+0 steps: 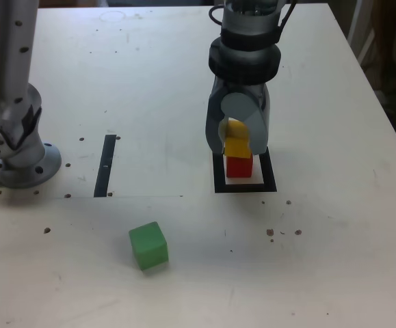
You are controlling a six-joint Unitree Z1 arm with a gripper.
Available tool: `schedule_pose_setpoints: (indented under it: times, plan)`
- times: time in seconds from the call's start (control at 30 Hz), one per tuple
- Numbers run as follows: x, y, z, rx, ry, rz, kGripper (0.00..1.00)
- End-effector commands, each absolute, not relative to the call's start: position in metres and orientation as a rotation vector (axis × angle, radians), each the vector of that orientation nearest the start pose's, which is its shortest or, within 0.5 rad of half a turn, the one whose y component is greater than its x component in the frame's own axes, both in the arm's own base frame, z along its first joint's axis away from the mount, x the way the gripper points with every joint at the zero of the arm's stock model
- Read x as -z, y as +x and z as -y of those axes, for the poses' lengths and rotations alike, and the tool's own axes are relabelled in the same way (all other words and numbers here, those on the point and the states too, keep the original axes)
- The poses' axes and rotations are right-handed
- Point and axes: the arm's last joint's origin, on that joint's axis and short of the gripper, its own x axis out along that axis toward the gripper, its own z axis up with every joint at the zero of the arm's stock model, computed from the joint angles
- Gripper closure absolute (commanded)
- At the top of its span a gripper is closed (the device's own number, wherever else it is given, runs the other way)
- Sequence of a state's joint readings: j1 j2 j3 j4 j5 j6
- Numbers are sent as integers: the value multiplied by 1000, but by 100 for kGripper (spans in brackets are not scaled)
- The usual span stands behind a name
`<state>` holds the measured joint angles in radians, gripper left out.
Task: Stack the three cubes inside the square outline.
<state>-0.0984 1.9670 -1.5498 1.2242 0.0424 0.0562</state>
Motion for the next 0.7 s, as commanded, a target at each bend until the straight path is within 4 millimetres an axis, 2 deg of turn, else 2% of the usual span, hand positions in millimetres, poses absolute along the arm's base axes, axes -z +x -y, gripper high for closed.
schedule_pose_setpoints:
  times: [0.0,0.2,0.27,0.47,0.67]
  plan:
    - [-270,348,32,94,158,-1638,42]
    - [-270,347,31,97,164,-1642,11]
    - [-270,346,31,94,165,-1642,4]
    - [-281,336,29,73,162,-1619,1]
    - [-298,302,41,53,145,-1595,1]
